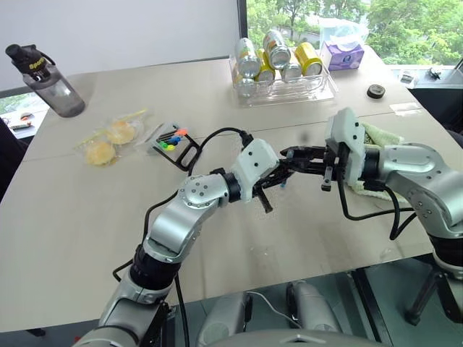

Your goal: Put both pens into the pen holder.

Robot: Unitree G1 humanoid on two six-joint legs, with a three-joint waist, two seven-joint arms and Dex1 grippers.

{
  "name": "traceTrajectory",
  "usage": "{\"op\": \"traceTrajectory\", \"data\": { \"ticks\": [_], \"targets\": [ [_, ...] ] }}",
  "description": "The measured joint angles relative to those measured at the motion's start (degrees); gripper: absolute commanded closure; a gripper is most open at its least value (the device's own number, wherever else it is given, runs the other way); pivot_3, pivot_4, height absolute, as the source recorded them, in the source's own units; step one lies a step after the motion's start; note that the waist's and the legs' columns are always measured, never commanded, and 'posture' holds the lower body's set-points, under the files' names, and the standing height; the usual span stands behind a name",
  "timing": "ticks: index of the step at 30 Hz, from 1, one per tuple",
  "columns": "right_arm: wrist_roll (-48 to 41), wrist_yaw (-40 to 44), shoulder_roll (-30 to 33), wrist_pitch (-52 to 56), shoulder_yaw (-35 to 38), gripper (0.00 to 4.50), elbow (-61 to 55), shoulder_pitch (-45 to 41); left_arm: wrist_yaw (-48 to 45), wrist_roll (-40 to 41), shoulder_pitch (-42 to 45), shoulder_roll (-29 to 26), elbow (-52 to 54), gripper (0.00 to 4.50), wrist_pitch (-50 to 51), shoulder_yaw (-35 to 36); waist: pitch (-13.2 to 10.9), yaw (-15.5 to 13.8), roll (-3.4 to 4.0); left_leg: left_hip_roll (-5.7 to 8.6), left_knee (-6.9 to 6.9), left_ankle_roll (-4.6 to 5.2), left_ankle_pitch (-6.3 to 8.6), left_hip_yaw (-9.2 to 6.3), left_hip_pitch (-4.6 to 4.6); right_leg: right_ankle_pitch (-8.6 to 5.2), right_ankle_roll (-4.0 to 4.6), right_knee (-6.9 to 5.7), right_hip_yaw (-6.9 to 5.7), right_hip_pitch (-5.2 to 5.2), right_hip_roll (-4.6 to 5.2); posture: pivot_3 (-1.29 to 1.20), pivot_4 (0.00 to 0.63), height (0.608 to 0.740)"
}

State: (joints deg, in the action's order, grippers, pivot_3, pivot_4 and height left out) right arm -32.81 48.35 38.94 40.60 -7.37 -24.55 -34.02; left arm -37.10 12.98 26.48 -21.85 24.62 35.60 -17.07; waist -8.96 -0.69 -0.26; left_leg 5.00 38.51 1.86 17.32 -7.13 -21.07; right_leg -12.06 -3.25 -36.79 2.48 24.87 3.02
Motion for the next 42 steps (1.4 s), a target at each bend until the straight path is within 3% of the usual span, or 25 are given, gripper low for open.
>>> {"op": "traceTrajectory", "data": {
  "ticks": [2, 5, 7, 12, 17, 23, 30, 42],
  "targets": [
    [-0.28, 0.19, -0.52, 0.05, 0.0, 1.93, 0.06, -0.09, 0.09, -0.35, -0.08, -0.09, 0.0, 4.5, 0.0, -0.23, 0.0, -0.01, 0.0, 0.0, 0.0, 0.0, 0.0, 0.0, 0.0, 0.0, 0.0, 0.01, 0.0, 0.0, 0.01, 0.0, 0.15, 0.739],
    [-0.42, -0.12, -1.47, 0.17, 0.01, 0.5, 0.11, -0.17, 0.66, -0.69, -0.17, -0.02, 0.0, 4.5, -0.07, -0.56, 0.0, -0.02, 0.0, 0.0, 0.0, 0.0, 0.0, -0.01, 0.0, 0.0, 0.0, 0.0, 0.0, 0.0, 0.01, 0.0, 0.15, 0.739],
    [-0.63, -0.83, -2.07, 0.59, 0.65, 0.06, 0.15, -0.17, 1.29, -1.23, -0.54, 0.05, 0.0, 4.5, -0.36, -0.55, 0.0, -0.02, 0.0, 0.0, 0.0, 0.0, 0.0, -0.01, -0.01, 0.0, 0.0, 0.0, 0.0, 0.0, 0.01, 0.0, 0.15, 0.739],
    [-3.94, -1.88, -2.26, 1.87, 6.48, 0.06, 1.09, 0.26, 4.9, -4.74, -2.43, 0.22, -0.07, 4.5, -3.97, -0.1, 0.0, -0.11, 0.0, 0.01, 0.0, 0.0, 0.0, -0.02, -0.01, 0.0, 0.0, 0.01, -0.01, 0.0, 0.01, 0.0, 0.15, 0.739],
    [-8.07, -0.55, -2.08, 1.57, 13.02, 0.06, 2.86, 6.89, 9.84, -7.96, -3.85, 1.51, 0.0, 4.5, -9.2, 2.61, -0.01, -0.24, -0.01, 0.02, 0.0, 0.0, 0.0, -0.05, -0.04, 0.0, 0.0, 0.03, -0.04, -0.01, 0.04, 0.0, 0.15, 0.739],
    [-9.84, 2.34, -2.61, -2.28, 17.62, 0.06, 5.95, 11.76, 17.64, -27.24, -7.96, -6.39, -1.4, 4.5, -26.03, 0.3, 0.0, 0.08, 0.0, -0.01, -0.13, 0.0, 0.0, 0.15, 0.11, 0.0, 0.0, -0.01, 0.15, 0.01, -0.02, 0.0, 0.15, 0.739],
    [-14.56, 3.23, -3.99, -2.57, 19.49, 0.06, 6.01, 11.74, 26.07, -42.45, -14.76, -10.6, -2.87, 4.5, -37.15, 0.8, 0.0, -0.18, 0.0, 0.0, -0.12, 0.02, 0.01, 0.09, 0.05, 0.0, 0.0, 0.02, 0.08, 0.01, 0.03, 0.0, 0.15, 0.739],
    [-15.94, 4.69, -3.22, -2.61, 19.4, 0.06, 6.46, 11.74, 31.08, -51.73, -20.07, -8.82, -2.99, 4.5, -37.63, 6.84, 0.0, -0.19, 0.0, 0.0, -0.12, 0.02, 0.01, 0.06, 0.05, 0.0, 0.0, -0.01, 0.03, 0.0, 0.05, 0.0, 0.15, 0.739]
  ]
}}
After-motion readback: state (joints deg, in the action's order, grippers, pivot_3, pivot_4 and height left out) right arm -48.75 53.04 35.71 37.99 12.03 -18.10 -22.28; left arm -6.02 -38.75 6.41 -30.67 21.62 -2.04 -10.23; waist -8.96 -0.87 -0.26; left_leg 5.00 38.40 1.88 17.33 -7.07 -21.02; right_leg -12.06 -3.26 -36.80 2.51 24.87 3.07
